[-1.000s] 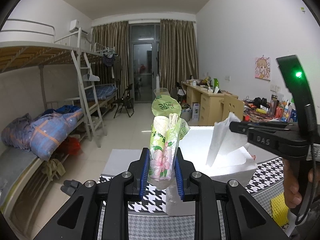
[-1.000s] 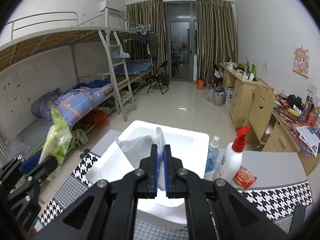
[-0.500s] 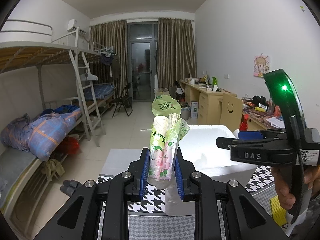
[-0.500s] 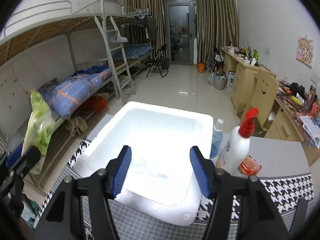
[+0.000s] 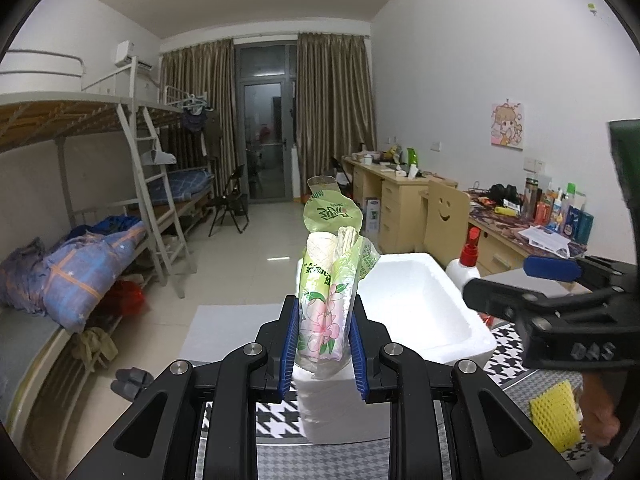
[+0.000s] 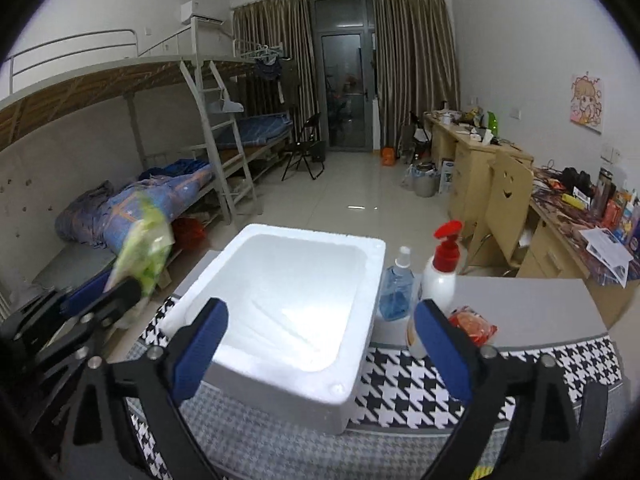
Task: Organize soft objects
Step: 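Lower the tissue pack into the foam box and open the left tool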
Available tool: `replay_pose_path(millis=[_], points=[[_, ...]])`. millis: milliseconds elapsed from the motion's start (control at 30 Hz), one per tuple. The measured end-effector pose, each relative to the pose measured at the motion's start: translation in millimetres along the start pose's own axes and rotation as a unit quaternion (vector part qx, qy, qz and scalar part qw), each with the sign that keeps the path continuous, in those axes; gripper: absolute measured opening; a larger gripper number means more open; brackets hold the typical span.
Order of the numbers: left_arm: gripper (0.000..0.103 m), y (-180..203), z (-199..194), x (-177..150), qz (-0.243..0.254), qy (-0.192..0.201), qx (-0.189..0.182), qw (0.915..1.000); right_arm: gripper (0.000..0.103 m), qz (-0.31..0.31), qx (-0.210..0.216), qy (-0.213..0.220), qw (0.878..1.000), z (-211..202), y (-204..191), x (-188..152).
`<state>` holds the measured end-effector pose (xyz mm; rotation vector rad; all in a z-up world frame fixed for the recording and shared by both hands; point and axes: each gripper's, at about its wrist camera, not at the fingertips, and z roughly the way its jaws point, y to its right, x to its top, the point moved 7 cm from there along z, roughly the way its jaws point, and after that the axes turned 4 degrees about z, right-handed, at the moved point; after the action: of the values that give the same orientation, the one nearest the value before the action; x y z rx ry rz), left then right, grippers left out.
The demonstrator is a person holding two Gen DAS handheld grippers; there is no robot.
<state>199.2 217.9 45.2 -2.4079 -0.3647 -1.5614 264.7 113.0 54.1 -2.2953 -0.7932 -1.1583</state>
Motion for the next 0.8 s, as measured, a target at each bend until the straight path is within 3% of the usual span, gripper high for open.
replay_pose_path(millis=[800], points=[[0.026, 25.7, 22.6, 9.8, 0.026, -0.02, -0.034, 0.9989, 0.097, -0.008, -0.014, 0.032, 0.999, -42.3, 16.8, -9.8]])
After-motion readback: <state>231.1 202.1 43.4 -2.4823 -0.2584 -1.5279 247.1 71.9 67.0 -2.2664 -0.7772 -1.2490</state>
